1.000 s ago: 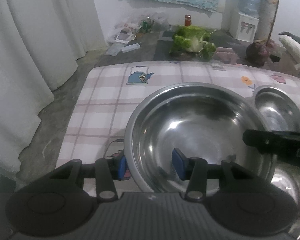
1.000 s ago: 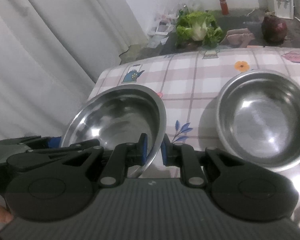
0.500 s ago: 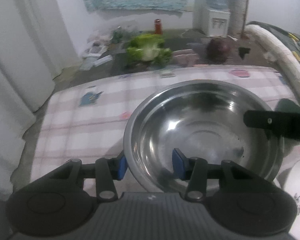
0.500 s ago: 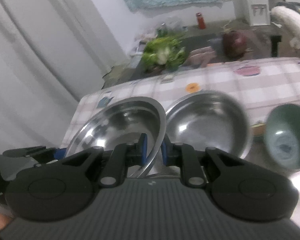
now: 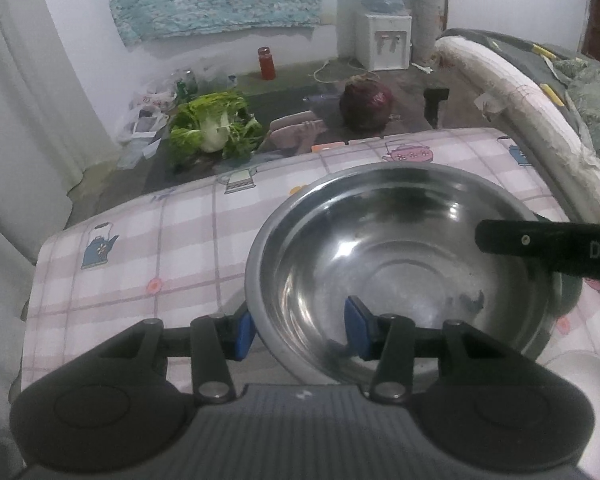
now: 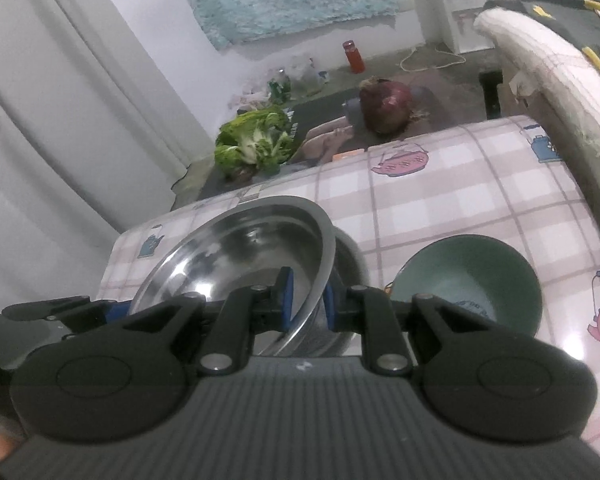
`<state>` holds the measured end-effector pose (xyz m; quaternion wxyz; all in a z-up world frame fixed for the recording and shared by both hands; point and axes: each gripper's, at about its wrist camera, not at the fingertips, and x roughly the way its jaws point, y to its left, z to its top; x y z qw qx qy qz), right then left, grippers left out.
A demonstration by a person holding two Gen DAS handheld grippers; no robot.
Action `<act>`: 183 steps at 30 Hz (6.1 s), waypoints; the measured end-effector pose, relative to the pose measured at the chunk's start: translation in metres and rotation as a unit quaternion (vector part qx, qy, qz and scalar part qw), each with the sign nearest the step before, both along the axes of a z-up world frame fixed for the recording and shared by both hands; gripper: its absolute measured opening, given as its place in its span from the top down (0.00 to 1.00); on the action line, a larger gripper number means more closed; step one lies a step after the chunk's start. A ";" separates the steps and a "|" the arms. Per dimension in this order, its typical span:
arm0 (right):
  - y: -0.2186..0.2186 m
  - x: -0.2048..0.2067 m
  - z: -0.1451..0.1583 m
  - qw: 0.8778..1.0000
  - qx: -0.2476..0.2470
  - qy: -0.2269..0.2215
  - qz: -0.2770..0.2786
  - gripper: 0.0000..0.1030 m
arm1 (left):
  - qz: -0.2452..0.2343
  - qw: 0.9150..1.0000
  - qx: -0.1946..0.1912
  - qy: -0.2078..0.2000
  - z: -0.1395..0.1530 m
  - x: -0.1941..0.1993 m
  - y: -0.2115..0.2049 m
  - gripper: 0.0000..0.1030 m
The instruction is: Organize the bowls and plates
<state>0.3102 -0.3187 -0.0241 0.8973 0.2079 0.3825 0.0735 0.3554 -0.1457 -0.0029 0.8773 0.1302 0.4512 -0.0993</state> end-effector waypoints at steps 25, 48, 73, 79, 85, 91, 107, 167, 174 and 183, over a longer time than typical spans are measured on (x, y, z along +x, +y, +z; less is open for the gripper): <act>0.019 0.046 -0.058 0.998 -0.035 0.040 0.032 0.70 | -0.010 0.999 0.028 0.035 -0.052 0.032 0.005 0.48; 0.004 0.024 -0.044 1.000 -0.013 0.023 0.010 0.60 | 0.006 0.999 0.025 0.034 -0.056 0.039 0.010 0.52; 0.027 0.018 -0.035 0.999 0.007 0.001 0.048 0.61 | 0.059 0.998 -0.014 0.026 -0.029 0.030 0.058 0.44; -0.024 -0.021 -0.013 1.000 -0.010 -0.024 0.011 0.61 | -0.028 0.998 -0.062 0.019 0.001 0.006 0.016 0.34; -0.080 -0.050 -0.023 0.999 -0.021 -0.010 -0.045 0.61 | -0.088 0.988 -0.103 0.071 -0.006 -0.001 -0.042 0.33; -0.113 -0.054 -0.050 0.997 -0.004 0.014 -0.080 0.62 | -0.100 0.990 -0.078 0.068 -0.031 -0.006 -0.089 0.38; -0.117 -0.023 -0.090 0.997 0.021 0.041 -0.065 0.83 | -0.084 0.993 -0.032 0.074 -0.063 0.002 -0.127 0.81; -0.096 -0.026 -0.077 0.998 0.027 0.036 -0.035 0.80 | -0.083 0.996 -0.029 0.029 -0.046 -0.029 -0.111 0.74; -0.092 -0.028 -0.070 0.999 0.024 0.033 -0.034 0.80 | -0.080 0.996 -0.033 0.024 -0.038 -0.032 -0.106 0.74; -0.085 -0.029 -0.059 0.999 0.018 0.029 -0.028 0.80 | -0.074 0.996 -0.039 0.017 -0.027 -0.035 -0.099 0.74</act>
